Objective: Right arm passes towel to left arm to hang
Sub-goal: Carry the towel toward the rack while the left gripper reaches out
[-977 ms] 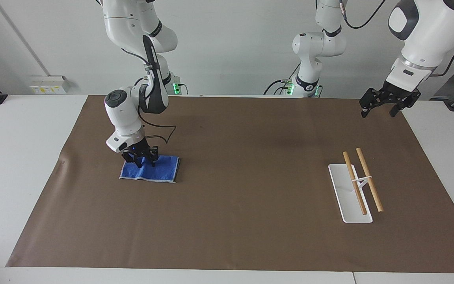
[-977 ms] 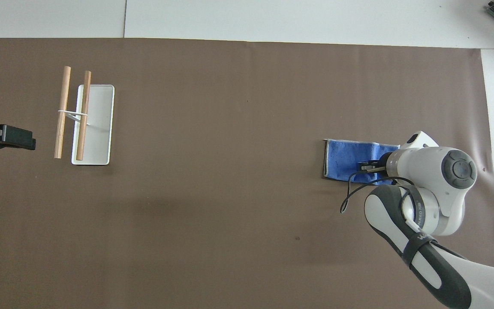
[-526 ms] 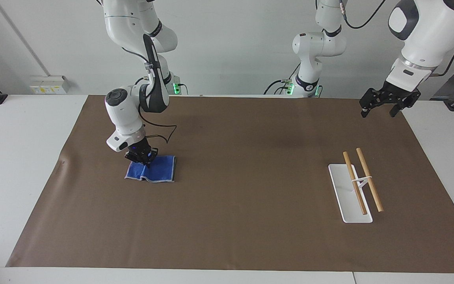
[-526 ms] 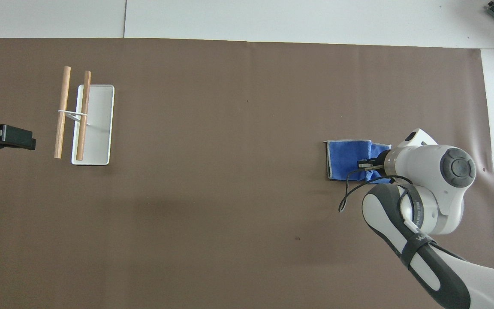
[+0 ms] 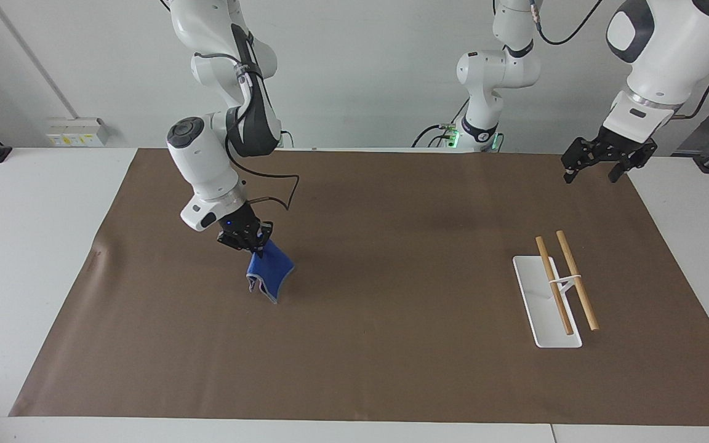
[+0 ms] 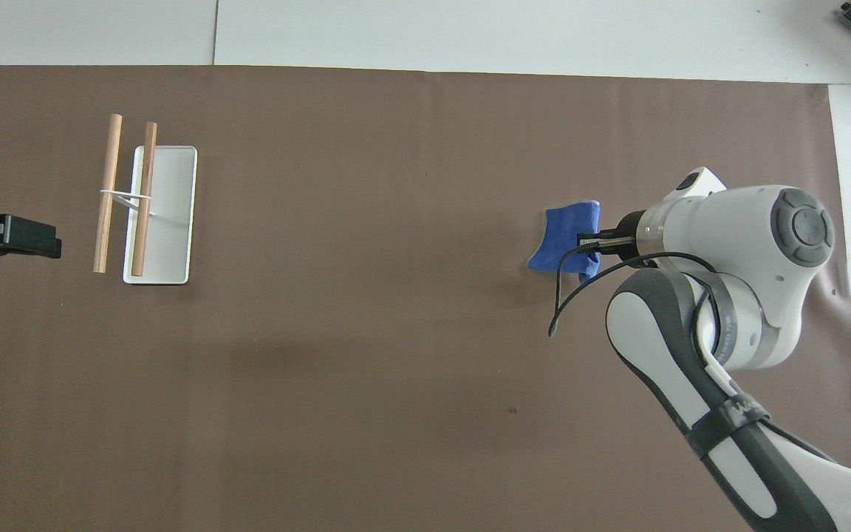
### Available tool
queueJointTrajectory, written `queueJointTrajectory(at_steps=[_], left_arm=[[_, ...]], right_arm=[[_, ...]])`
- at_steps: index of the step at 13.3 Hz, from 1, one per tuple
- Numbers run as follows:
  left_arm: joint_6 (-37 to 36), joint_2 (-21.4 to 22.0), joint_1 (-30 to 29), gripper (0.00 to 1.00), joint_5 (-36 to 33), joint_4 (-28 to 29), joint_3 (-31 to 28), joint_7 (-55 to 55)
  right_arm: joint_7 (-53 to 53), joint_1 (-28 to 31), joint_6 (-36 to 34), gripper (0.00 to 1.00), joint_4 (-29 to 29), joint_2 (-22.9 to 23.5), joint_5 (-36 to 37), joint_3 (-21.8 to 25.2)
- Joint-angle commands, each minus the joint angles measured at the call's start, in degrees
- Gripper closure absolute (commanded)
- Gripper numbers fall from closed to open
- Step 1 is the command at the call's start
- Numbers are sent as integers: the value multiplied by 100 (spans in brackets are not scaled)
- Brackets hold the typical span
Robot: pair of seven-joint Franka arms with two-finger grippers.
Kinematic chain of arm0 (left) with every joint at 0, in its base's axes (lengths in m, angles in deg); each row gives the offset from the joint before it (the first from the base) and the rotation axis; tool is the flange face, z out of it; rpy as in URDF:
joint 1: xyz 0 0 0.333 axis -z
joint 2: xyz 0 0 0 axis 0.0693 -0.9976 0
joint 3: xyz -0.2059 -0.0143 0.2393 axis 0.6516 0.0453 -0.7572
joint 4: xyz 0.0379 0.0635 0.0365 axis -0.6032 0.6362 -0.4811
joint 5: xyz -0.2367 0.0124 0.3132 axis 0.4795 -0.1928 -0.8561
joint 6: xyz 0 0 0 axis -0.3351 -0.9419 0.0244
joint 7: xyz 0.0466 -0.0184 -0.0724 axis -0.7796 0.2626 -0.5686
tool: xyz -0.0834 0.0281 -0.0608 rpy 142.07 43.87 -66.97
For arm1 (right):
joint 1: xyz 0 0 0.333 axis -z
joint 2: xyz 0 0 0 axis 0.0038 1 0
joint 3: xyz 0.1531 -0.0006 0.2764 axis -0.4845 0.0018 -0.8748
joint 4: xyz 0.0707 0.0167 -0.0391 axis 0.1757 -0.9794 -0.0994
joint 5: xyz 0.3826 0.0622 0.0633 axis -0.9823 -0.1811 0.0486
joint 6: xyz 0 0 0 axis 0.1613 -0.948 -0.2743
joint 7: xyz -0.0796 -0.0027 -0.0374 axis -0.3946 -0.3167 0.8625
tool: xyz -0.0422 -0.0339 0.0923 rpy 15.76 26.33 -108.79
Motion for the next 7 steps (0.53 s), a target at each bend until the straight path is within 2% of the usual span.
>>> queueJointTrajectory(at_steps=[1, 5, 7], left_arm=[[-10, 125, -68, 0, -118, 110, 55, -36], [-10, 117, -68, 0, -118, 110, 55, -28], [-456, 195, -68, 0, -118, -4, -24, -45]], right_arm=[[30, 34, -149, 100, 348, 100, -612, -216], [-23, 34, -685, 100, 902, 118, -2175, -436], [-198, 34, -826, 100, 1034, 109, -3009, -532]])
